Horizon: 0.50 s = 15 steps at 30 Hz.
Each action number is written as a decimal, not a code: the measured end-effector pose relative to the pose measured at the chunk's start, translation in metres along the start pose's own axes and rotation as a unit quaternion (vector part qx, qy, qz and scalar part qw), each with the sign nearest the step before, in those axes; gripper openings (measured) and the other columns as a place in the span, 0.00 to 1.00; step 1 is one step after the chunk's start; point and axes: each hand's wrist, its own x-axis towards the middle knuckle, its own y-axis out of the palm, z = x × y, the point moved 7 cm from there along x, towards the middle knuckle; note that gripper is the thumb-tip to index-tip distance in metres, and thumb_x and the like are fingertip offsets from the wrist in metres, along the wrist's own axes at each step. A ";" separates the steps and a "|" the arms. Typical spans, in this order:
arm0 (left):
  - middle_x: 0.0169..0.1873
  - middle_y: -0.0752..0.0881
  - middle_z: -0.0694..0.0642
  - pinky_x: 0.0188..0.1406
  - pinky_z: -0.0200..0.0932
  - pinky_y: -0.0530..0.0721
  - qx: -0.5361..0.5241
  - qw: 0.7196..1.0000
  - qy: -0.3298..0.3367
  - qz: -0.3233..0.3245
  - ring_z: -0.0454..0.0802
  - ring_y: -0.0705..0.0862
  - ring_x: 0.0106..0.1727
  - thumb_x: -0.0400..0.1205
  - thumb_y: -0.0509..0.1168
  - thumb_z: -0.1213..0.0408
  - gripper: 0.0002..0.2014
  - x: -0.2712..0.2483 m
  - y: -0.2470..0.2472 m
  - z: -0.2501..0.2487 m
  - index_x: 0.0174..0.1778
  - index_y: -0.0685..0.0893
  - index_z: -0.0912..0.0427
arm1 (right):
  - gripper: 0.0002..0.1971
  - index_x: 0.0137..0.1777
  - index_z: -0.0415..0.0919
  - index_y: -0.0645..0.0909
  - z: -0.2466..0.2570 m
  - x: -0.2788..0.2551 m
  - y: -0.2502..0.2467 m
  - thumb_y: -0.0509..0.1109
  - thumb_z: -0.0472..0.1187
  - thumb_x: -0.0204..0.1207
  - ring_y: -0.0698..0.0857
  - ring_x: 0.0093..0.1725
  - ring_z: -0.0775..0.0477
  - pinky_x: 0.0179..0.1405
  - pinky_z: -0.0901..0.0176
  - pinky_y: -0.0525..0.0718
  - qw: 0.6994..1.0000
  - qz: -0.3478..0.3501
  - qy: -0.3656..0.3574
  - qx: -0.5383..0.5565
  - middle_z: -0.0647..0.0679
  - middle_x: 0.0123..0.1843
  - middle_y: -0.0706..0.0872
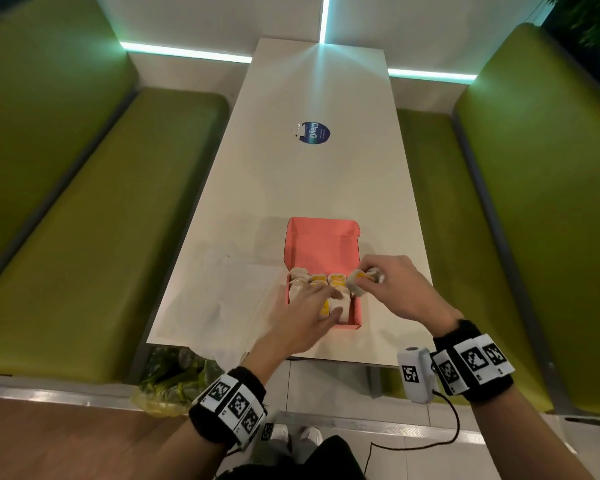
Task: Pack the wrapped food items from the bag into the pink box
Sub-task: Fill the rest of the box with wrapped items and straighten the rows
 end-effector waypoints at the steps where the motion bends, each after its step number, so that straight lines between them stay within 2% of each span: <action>1: 0.61 0.84 0.50 0.66 0.52 0.77 0.064 0.997 0.036 0.024 0.52 0.77 0.65 0.85 0.64 0.56 0.12 0.001 0.011 -0.006 0.62 0.83 0.55 | 0.05 0.44 0.53 0.83 -0.009 -0.002 0.002 0.71 0.52 0.79 0.83 0.43 0.50 0.41 0.49 0.82 1.000 0.002 0.018 -0.008 0.56 0.42 0.87; 3: 0.65 0.84 0.52 0.66 0.57 0.77 0.155 0.980 0.090 0.084 0.55 0.77 0.67 0.87 0.61 0.55 0.14 0.004 0.035 -0.017 0.63 0.85 0.56 | 0.01 0.46 0.55 0.83 -0.024 -0.004 0.007 0.70 0.49 0.79 0.84 0.45 0.49 0.44 0.46 0.85 0.999 0.009 0.050 -0.018 0.55 0.45 0.87; 4: 0.68 0.82 0.52 0.67 0.58 0.76 0.189 0.970 0.096 0.114 0.57 0.75 0.69 0.88 0.58 0.53 0.17 0.006 0.045 -0.019 0.67 0.83 0.56 | 0.01 0.48 0.56 0.82 -0.030 -0.004 0.010 0.70 0.48 0.78 0.84 0.47 0.49 0.46 0.45 0.85 0.998 0.013 0.062 -0.019 0.54 0.47 0.87; 6: 0.73 0.78 0.54 0.68 0.58 0.74 0.240 0.955 0.077 0.156 0.59 0.72 0.72 0.89 0.53 0.49 0.21 0.010 0.055 -0.015 0.72 0.79 0.56 | 0.08 0.56 0.58 0.82 -0.036 -0.005 0.018 0.70 0.47 0.79 0.84 0.50 0.48 0.50 0.45 0.86 0.997 0.017 0.076 -0.019 0.53 0.51 0.87; 8: 0.75 0.74 0.57 0.68 0.59 0.72 0.272 0.946 0.047 0.171 0.61 0.70 0.73 0.89 0.51 0.47 0.24 0.014 0.056 -0.010 0.75 0.75 0.57 | 0.12 0.61 0.61 0.80 -0.040 -0.004 0.027 0.69 0.48 0.80 0.84 0.50 0.47 0.51 0.46 0.85 0.997 0.017 0.079 -0.011 0.52 0.52 0.86; 11: 0.79 0.69 0.58 0.71 0.59 0.70 0.290 0.939 0.021 0.187 0.62 0.67 0.77 0.89 0.50 0.46 0.27 0.014 0.057 -0.004 0.78 0.72 0.60 | 0.09 0.58 0.61 0.82 -0.048 0.000 0.041 0.69 0.47 0.80 0.85 0.49 0.48 0.51 0.45 0.85 0.996 0.014 0.085 0.006 0.52 0.53 0.87; 15: 0.78 0.71 0.59 0.71 0.59 0.70 0.287 0.942 0.024 0.173 0.61 0.67 0.75 0.89 0.51 0.45 0.29 0.011 0.059 0.000 0.77 0.71 0.63 | 0.02 0.49 0.59 0.82 -0.050 0.011 0.049 0.70 0.48 0.80 0.86 0.41 0.49 0.46 0.43 0.87 0.996 -0.011 0.083 0.031 0.53 0.49 0.88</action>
